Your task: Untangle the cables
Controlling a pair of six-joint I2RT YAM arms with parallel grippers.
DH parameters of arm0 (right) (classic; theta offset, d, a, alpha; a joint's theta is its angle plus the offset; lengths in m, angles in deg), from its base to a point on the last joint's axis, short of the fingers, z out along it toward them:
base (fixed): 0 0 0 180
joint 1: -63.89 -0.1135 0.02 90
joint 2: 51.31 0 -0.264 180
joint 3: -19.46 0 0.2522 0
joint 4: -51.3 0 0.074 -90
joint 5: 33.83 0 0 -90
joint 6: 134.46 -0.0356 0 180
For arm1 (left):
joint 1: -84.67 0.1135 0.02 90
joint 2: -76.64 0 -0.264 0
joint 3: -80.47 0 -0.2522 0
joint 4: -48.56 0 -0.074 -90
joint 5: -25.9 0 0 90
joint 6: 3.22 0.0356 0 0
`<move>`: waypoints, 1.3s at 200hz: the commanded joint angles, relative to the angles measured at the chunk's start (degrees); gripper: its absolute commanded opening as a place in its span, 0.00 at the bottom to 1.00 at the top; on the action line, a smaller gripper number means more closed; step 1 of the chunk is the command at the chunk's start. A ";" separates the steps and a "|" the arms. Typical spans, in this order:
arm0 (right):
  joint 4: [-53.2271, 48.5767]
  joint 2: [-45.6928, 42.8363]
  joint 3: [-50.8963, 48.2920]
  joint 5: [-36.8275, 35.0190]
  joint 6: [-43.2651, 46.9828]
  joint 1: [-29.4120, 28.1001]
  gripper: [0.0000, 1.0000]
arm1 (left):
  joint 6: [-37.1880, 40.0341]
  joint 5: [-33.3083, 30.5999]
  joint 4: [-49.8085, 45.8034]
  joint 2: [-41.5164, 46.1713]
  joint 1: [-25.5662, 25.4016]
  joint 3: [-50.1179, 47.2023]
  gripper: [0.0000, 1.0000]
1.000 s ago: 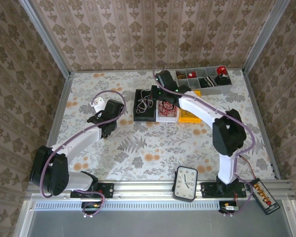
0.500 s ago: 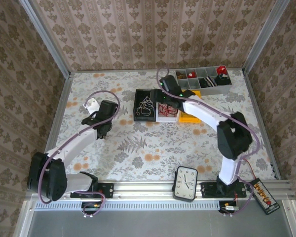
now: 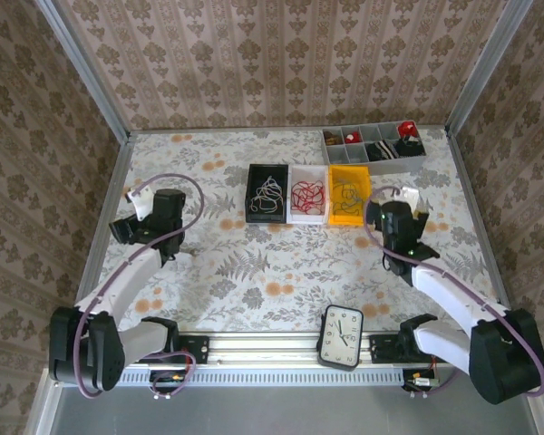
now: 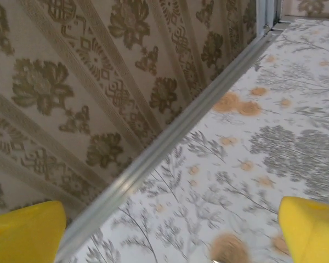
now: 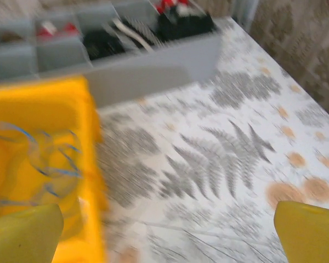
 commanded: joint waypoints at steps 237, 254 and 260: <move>39.50 25.89 -2.35 24.45 12.79 12.19 1.00 | 20.63 42.31 61.60 -23.08 11.01 -15.55 1.00; 39.08 26.11 -2.07 24.47 12.72 12.20 1.00 | 20.75 42.30 62.02 -23.16 10.97 -15.57 1.00; 38.84 26.24 -1.84 24.51 12.72 12.24 1.00 | 21.21 42.24 62.67 -23.38 10.97 -15.72 1.00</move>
